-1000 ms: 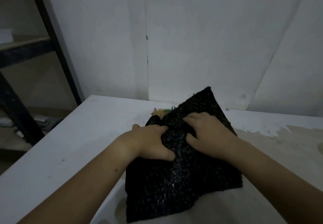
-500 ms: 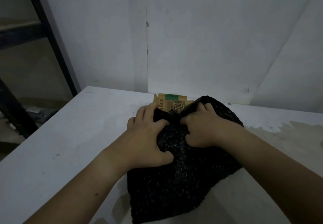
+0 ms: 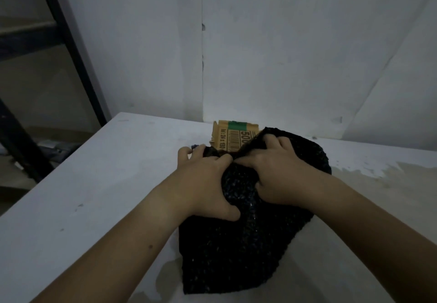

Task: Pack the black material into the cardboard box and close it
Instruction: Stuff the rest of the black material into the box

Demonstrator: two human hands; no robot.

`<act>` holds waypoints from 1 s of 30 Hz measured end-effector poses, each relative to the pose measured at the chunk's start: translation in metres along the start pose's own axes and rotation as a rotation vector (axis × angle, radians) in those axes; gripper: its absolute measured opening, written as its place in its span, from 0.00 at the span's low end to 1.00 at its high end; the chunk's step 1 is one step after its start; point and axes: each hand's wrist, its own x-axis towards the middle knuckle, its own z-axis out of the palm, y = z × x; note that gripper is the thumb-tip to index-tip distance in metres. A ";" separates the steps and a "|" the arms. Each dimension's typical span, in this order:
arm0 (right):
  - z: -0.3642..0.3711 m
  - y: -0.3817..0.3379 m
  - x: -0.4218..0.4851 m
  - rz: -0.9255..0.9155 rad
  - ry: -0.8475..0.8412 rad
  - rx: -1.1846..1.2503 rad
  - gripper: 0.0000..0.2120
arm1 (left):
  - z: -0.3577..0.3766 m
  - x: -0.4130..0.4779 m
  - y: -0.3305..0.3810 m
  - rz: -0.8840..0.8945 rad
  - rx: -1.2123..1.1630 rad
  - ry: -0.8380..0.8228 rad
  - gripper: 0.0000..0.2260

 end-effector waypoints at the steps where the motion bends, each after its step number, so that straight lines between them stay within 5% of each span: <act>1: -0.003 0.000 0.002 0.016 -0.075 -0.018 0.33 | -0.002 0.002 0.001 -0.012 -0.002 -0.026 0.30; 5: -0.006 0.002 0.014 0.090 -0.321 -0.032 0.36 | -0.004 0.006 0.003 -0.031 0.037 -0.099 0.38; 8: -0.006 0.002 0.018 0.081 -0.344 0.005 0.36 | -0.009 0.012 0.005 -0.038 0.081 -0.180 0.44; 11: -0.001 0.005 0.005 0.056 -0.198 0.141 0.33 | -0.017 0.020 0.012 -0.062 0.118 -0.251 0.35; 16: 0.015 0.024 -0.019 0.034 0.382 0.224 0.29 | -0.019 0.026 0.019 -0.097 0.191 -0.291 0.36; 30: 0.006 0.013 -0.014 0.002 0.193 -0.241 0.21 | 0.002 0.014 0.006 -0.027 0.190 -0.112 0.42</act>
